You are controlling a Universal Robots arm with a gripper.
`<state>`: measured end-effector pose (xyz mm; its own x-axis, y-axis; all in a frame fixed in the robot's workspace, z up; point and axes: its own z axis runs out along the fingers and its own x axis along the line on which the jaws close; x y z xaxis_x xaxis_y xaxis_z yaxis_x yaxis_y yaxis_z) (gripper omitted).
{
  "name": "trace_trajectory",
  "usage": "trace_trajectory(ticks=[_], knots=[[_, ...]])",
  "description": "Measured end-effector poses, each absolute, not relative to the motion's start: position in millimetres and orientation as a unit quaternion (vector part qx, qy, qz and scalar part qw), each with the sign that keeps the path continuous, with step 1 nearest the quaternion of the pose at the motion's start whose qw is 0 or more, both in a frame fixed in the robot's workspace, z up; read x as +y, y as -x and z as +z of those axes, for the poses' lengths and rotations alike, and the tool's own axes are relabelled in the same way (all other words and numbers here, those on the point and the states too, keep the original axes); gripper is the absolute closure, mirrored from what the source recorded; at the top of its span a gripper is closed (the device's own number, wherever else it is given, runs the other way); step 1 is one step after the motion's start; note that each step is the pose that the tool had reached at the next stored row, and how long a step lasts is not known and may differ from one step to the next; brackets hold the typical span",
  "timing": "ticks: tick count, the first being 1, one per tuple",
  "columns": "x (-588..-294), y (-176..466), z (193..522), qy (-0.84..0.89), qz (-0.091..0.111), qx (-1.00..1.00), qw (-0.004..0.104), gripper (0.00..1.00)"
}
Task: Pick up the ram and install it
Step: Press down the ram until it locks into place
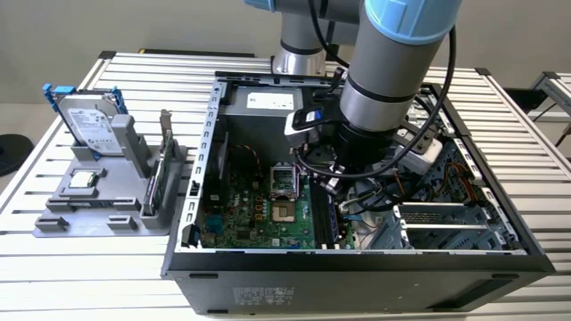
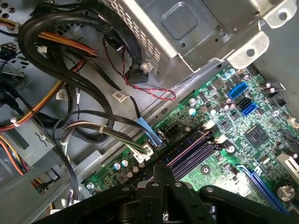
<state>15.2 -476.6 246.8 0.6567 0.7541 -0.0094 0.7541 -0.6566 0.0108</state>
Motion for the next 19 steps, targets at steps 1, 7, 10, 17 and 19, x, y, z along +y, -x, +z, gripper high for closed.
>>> trace_trajectory(ticks=[1, 7, 10, 17, 19], knots=[[-476.6, -15.2, 246.8, -0.908, -0.002, 0.419, 0.007, 1.00], [-476.6, -15.0, 246.8, -0.896, -0.002, 0.445, 0.007, 1.00], [-476.6, -14.9, 246.8, -0.889, -0.002, 0.457, 0.007, 1.00], [-476.6, -14.9, 246.8, -0.863, -0.001, 0.505, 0.007, 1.00], [-476.5, -14.9, 246.8, -0.854, -0.001, 0.520, 0.007, 1.00]])
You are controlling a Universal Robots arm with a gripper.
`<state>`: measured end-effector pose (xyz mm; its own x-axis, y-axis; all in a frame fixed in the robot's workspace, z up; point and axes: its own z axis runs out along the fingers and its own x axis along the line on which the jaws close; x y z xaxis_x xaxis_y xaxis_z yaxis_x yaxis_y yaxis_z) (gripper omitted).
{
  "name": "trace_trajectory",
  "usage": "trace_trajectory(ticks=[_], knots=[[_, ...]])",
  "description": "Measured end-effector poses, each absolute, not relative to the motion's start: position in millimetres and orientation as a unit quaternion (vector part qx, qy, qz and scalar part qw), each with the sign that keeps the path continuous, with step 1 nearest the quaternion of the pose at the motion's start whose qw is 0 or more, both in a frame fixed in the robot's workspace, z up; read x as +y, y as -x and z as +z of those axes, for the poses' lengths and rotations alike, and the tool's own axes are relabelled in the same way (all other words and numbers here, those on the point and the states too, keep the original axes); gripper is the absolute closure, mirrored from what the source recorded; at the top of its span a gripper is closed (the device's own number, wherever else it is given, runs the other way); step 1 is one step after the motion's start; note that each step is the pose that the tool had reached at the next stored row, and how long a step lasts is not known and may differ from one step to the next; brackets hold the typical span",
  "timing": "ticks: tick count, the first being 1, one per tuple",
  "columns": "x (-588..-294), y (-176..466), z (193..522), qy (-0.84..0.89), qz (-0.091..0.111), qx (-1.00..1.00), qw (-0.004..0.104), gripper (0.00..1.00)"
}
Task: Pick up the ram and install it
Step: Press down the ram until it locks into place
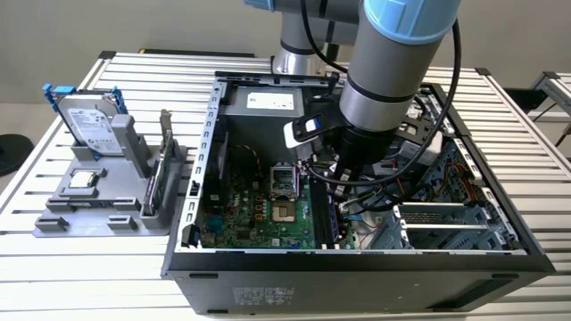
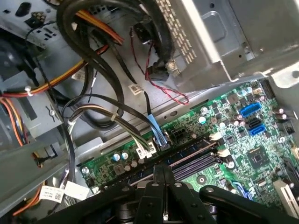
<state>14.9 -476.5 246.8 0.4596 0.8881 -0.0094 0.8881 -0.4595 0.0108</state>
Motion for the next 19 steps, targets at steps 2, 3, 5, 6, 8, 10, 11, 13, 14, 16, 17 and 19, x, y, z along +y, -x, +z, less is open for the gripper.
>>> trace_trajectory(ticks=[2, 3, 5, 6, 8, 10, 11, 13, 14, 16, 17, 19], knots=[[-476.5, -14.9, 246.8, -0.845, -0.001, 0.535, 0.007, 1.00], [-476.5, -14.9, 246.8, -0.840, -0.001, 0.542, 0.007, 1.00], [-476.5, -14.9, 246.8, -0.831, -0.001, 0.557, 0.007, 1.00], [-476.4, -14.9, 246.8, -0.826, -0.001, 0.564, 0.007, 1.00], [-476.4, -14.9, 246.8, -0.816, -0.001, 0.578, 0.007, 1.00], [-476.4, -14.9, 246.8, -0.805, -0.001, 0.593, 0.007, 1.00], [-476.5, -14.9, 246.8, -0.800, -0.001, 0.600, 0.007, 1.00], [-476.4, -14.9, 246.8, -0.789, 0.000, 0.614, 0.007, 1.00], [-476.4, -14.9, 246.7, -0.785, 0.000, 0.620, 0.007, 1.00], [-476.4, -14.9, 246.7, -0.775, 0.000, 0.632, 0.007, 1.00], [-476.3, -14.9, 246.6, -0.770, 0.000, 0.637, 0.007, 1.00], [-476.2, -14.9, 246.5, -0.762, 0.000, 0.648, 0.007, 1.00]])
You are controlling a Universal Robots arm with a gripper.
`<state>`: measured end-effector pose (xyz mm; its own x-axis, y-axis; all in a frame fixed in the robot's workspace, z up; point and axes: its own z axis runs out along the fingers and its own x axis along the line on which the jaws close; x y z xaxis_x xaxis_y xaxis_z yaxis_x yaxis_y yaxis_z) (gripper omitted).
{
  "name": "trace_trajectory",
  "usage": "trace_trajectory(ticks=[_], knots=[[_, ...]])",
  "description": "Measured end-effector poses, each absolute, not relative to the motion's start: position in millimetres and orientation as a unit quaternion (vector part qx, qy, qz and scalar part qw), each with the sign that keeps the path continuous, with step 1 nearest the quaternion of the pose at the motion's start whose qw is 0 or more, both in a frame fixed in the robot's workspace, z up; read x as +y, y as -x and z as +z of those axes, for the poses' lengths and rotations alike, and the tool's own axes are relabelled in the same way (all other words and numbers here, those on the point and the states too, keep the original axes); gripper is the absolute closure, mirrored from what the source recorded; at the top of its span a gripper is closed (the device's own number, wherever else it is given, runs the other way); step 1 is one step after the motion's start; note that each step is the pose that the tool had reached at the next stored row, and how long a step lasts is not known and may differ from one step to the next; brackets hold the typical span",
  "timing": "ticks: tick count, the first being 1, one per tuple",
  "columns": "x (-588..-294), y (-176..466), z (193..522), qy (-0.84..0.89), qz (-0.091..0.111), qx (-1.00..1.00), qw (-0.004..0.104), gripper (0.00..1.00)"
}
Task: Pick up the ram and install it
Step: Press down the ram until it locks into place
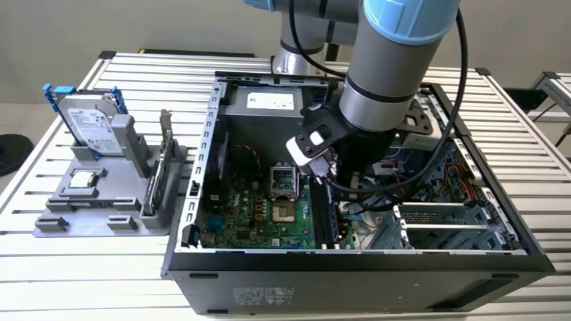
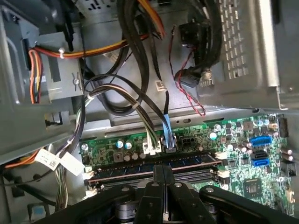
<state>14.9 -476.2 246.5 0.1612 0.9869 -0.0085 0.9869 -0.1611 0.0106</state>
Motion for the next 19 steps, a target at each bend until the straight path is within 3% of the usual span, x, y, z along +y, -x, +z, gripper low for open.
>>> trace_trajectory(ticks=[19], knots=[[-471, -11, 233, -0.728, 0.003, 0.686, 0.004, 1.00]])
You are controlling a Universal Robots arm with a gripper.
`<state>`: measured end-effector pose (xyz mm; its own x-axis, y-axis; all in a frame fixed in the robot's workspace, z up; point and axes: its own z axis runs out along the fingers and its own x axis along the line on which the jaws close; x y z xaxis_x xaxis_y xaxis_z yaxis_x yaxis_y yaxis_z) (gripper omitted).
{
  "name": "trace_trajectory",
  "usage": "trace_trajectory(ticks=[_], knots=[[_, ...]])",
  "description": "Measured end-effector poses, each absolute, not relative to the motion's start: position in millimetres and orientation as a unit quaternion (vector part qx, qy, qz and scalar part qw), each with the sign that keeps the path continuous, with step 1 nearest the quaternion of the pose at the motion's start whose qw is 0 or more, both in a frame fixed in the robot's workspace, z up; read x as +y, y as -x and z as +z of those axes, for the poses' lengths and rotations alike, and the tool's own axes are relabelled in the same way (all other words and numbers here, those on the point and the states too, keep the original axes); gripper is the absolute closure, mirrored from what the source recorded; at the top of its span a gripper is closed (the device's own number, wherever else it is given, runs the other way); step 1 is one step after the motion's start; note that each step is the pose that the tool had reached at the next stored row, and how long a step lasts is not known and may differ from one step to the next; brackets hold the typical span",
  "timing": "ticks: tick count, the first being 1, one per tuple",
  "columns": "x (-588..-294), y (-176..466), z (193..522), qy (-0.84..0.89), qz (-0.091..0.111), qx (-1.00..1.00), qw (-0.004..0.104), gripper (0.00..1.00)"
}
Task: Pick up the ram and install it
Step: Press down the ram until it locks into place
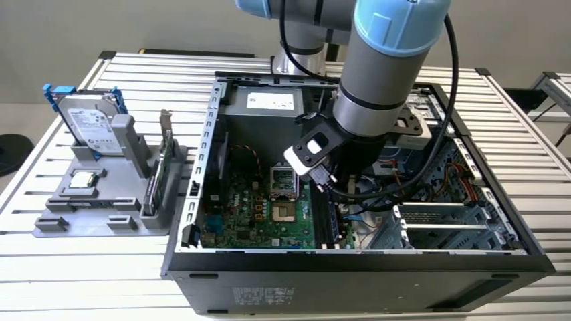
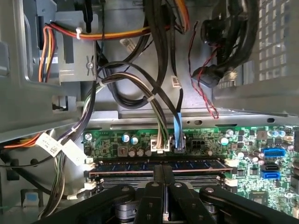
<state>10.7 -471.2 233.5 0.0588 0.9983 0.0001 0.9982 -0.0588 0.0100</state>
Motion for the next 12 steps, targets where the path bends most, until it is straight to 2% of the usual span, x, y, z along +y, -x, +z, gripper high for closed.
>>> trace_trajectory(ticks=[12], knots=[[-469.7, -10.6, 226.5, -0.708, 0.004, 0.706, 0.003, 1.00]])
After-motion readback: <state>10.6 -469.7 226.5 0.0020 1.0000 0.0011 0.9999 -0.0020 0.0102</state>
